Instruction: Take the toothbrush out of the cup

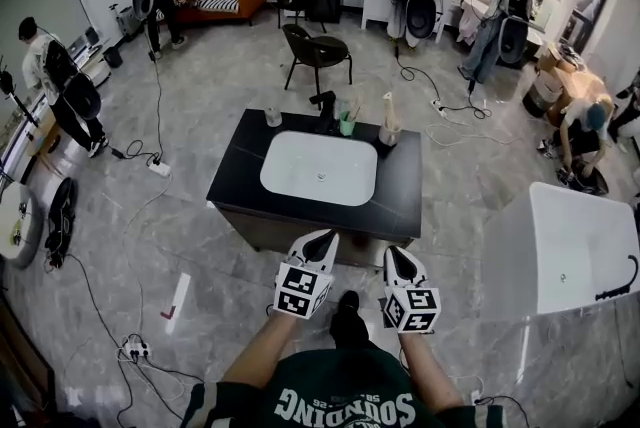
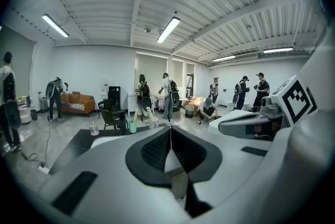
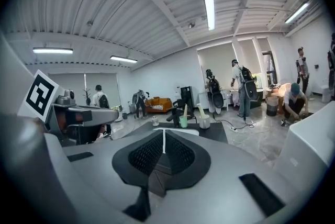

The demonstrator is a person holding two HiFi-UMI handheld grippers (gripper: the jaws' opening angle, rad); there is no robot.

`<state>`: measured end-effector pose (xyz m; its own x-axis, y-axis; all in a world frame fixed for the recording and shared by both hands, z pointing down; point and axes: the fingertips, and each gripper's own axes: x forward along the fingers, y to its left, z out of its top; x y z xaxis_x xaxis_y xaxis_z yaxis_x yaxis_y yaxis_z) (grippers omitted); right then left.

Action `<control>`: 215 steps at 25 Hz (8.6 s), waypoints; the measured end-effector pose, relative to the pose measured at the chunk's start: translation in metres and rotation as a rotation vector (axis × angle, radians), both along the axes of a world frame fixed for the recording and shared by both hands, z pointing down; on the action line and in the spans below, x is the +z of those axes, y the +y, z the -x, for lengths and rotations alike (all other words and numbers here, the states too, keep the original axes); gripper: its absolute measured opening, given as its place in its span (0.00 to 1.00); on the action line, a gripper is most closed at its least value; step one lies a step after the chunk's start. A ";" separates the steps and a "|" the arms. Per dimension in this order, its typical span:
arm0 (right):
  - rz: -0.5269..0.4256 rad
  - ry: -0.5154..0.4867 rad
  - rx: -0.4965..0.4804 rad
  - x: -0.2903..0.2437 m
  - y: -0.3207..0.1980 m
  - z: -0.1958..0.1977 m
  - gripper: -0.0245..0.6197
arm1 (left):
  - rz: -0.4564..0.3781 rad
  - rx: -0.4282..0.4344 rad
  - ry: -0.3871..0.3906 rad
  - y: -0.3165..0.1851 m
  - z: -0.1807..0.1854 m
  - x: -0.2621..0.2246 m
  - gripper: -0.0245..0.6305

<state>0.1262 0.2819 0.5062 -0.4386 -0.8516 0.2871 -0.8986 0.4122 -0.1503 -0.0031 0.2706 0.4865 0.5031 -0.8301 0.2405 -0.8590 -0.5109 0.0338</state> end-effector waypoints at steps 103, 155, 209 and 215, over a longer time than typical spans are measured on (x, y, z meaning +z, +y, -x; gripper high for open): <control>0.288 0.135 0.020 0.137 -0.562 0.106 0.13 | 0.252 -0.065 0.055 -0.432 0.139 0.101 0.06; 0.267 0.200 -0.135 0.077 -0.445 0.034 0.11 | 0.217 0.205 0.035 -0.428 0.039 0.085 0.06; 0.922 0.382 -0.393 0.230 -0.370 -0.063 0.11 | 0.281 0.196 -0.006 -0.421 0.011 0.109 0.06; 0.915 0.461 -0.489 0.243 -0.384 -0.070 0.11 | 0.294 0.170 -0.016 -0.424 0.012 0.113 0.06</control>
